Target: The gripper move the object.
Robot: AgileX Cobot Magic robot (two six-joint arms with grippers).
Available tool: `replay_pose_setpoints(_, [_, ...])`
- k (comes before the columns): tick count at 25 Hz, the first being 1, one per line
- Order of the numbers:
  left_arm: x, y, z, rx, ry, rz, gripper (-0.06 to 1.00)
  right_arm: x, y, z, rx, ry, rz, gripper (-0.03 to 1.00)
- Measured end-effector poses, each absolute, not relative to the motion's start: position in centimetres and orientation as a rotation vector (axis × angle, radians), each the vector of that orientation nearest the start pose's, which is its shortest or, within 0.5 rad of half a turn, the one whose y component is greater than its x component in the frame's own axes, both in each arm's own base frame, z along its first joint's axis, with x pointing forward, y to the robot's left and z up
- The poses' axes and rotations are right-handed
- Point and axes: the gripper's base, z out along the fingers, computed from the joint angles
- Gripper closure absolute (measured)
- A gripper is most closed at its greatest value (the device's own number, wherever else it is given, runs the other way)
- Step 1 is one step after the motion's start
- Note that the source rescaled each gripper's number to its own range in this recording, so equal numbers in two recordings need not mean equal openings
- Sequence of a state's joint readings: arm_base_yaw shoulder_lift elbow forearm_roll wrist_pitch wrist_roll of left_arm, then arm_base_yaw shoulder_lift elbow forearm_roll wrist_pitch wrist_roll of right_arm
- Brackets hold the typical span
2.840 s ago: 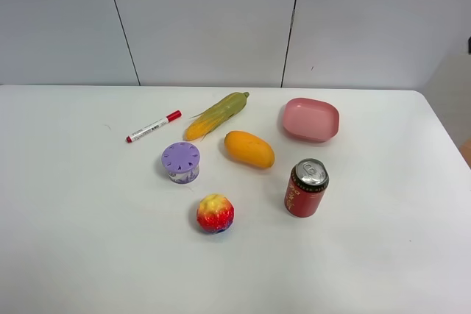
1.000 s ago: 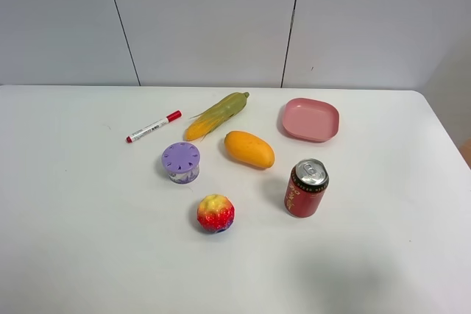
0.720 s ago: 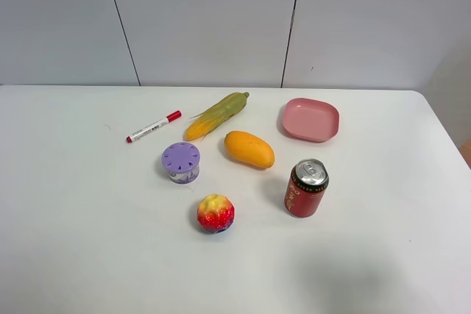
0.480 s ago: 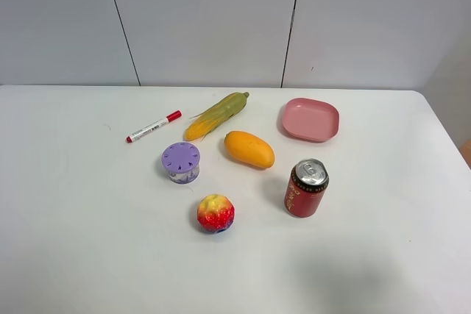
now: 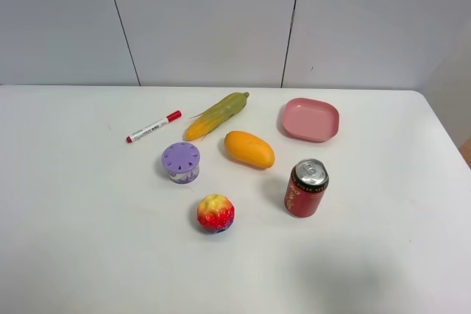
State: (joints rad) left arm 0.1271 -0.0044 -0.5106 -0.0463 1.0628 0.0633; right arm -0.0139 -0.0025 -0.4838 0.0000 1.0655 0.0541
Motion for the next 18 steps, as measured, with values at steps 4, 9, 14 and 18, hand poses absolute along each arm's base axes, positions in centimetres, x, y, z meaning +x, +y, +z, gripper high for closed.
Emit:
replay_pose_setpoints(4, [-0.64, -0.45, 28.01, -0.062, 2.030, 0.065, -0.06, -0.36, 0.01, 27.24, 0.070, 2.062, 0.025, 0.06])
replay_pose_setpoints(9, [-0.64, -0.45, 28.01, -0.062, 2.030, 0.065, -0.06, -0.36, 0.01, 27.24, 0.070, 2.062, 0.025, 0.06])
replay_pose_setpoints(14, [-0.66, -0.43, 28.01, -0.023, 2.031, 0.041, -0.06, -0.36, 0.01, 27.24, 0.070, 2.062, 0.025, 0.06])
replay_pose_setpoints(18, [-0.67, -0.41, 28.01, 0.003, 2.031, 0.024, -0.06, -0.36, 0.01, 27.24, 0.070, 2.062, 0.025, 0.06])
